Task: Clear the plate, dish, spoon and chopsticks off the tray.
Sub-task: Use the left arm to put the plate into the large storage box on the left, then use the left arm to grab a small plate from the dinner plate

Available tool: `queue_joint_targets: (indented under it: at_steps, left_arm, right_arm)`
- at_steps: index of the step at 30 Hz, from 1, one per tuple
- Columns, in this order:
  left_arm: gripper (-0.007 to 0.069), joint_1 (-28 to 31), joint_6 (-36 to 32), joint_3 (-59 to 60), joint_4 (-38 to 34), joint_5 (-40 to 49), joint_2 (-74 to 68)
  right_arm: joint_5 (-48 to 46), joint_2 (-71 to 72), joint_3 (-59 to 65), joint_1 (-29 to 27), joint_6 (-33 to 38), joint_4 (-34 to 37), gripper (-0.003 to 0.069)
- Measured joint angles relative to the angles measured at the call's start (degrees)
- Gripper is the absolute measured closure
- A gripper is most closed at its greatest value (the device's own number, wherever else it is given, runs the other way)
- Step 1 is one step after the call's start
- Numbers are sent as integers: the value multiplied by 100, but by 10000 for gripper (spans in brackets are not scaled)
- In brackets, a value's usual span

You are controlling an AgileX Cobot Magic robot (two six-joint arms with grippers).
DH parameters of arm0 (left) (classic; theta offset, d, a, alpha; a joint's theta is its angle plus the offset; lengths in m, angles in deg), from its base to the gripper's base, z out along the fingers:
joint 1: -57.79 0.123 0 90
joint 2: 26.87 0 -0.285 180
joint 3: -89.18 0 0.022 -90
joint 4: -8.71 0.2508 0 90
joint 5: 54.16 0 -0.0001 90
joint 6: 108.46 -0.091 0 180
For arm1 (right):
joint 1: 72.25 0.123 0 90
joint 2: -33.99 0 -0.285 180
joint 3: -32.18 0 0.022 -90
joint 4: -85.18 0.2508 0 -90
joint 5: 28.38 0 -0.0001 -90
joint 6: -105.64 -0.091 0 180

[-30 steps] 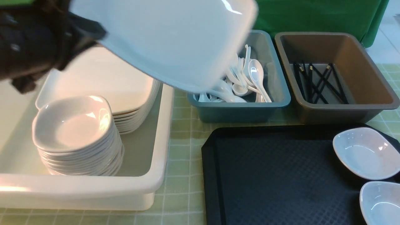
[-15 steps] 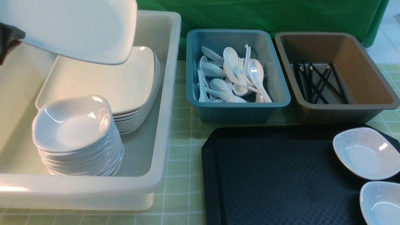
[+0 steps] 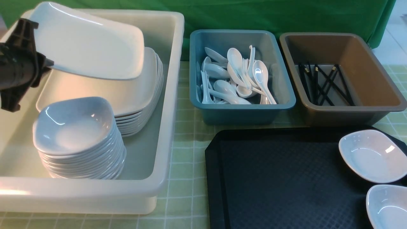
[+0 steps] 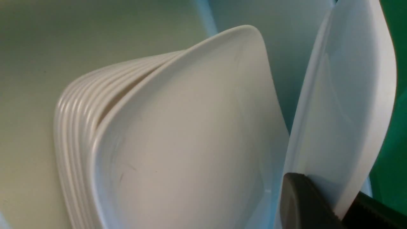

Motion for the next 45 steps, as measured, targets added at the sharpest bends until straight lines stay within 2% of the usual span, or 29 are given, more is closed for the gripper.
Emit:
queue_joint_targets:
  at_steps: [10,16,22,33,36,38,45]
  left_arm:
    - [613,0,13,0,7,-24,-347]
    - [591,0,-33,0,59,264,-421]
    - [496,0,-329,0,134,493,-439]
    - [203,21,-1006,-15,194,1017,-424]
    - [168,21,-1155,-15,194,1060,-358]
    - [140,21,-1493,-15,194,1073,-236]
    - [132,21,-2031,-15,194,1151,130]
  right_arm:
    - [0,0,0,0,-181,0,421]
    - [0,0,0,0,-186,5,421]
    - [0,0,0,0,-186,5,421]
    - [0,0,0,0,-186,5,421]
    - [0,0,0,0,-186,5,421]
    - [0,0,0,0,-186,5,421]
    - [0,0,0,0,-179,5,421]
